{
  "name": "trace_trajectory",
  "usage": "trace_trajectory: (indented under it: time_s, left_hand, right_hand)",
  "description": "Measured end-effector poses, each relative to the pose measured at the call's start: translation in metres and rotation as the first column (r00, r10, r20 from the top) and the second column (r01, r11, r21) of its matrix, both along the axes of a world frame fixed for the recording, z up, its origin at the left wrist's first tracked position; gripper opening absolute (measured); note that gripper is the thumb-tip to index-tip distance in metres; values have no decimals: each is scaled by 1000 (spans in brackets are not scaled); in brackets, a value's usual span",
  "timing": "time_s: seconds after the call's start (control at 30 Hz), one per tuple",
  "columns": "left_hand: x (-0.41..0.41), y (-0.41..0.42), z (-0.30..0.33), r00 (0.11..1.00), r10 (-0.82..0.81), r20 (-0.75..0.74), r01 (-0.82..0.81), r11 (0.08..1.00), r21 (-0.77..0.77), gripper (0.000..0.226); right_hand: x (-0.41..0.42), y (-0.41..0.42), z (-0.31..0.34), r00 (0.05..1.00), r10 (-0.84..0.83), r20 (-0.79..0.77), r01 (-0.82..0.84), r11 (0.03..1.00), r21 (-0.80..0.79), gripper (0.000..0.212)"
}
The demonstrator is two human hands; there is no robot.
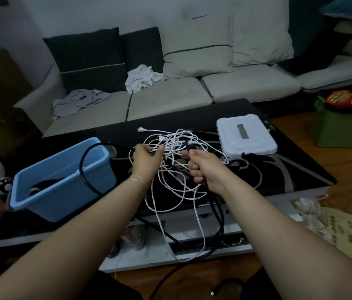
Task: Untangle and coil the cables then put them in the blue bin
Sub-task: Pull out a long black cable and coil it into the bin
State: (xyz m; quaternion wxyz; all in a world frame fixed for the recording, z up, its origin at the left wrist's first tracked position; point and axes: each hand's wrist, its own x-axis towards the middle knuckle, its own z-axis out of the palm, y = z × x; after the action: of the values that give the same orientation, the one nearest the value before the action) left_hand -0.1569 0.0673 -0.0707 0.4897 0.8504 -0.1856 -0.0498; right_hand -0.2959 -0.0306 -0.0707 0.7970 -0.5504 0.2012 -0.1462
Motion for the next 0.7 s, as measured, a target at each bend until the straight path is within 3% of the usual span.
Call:
trace_trajectory:
  time_s: [0.03, 0.1, 0.17, 0.23, 0.3, 0.33, 0.4, 0.5, 0.57, 0.63, 0.7]
  left_hand:
    - [-2, 5, -10, 999, 43, -15, -41, 993, 108, 58]
    - [-5, 15, -24, 985, 16, -171, 36, 954, 297, 88]
    - [-4, 21, -32, 953, -27, -302, 134, 931, 339, 98]
    - [-3, 24, -33, 943, -74, -324, 209, 890, 405, 76]
    - [-4, 22, -28, 889, -115, -444, 323, 844, 428, 25]
    - [-5, 21, -22, 824, -120, -553, 375, 847, 376, 14]
    - [-3, 16, -9, 722, -120, -681, 381, 891, 247, 22]
    - [8, 3, 18, 806, -210, -554, 337, 931, 137, 24]
    - [16, -6, 45, 891, -310, -332, 358, 929, 96, 42]
    - [24, -15, 73, 922, -366, -127, 379, 920, 99, 60]
    - [32, -22, 97, 918, -389, 78, 384, 920, 75, 56]
  right_hand:
    - [0, -2, -2, 1000, -8, -28, 6, 998, -57, 22]
    - [0, -3, -3, 996, -22, -90, 4, 981, -192, 23]
    - [0, -2, -5, 983, -68, -168, 12, 950, -312, 25]
    - [0, -3, -6, 955, -116, -274, -3, 917, -399, 27]
    - [-1, -5, -5, 906, -132, -401, -95, 861, -499, 27]
    - [-2, -6, -4, 879, -149, -453, -154, 810, -566, 26]
    - [-3, -10, -5, 869, -220, -443, -151, 735, -661, 25]
    - [-4, -14, -6, 909, -257, -329, -32, 743, -669, 29]
    - [-2, -15, -7, 937, -212, -279, 14, 818, -575, 27]
    - [-1, -15, -5, 957, -190, -217, 72, 886, -459, 27]
    - [1, -17, -2, 961, -203, -187, 102, 890, -445, 28]
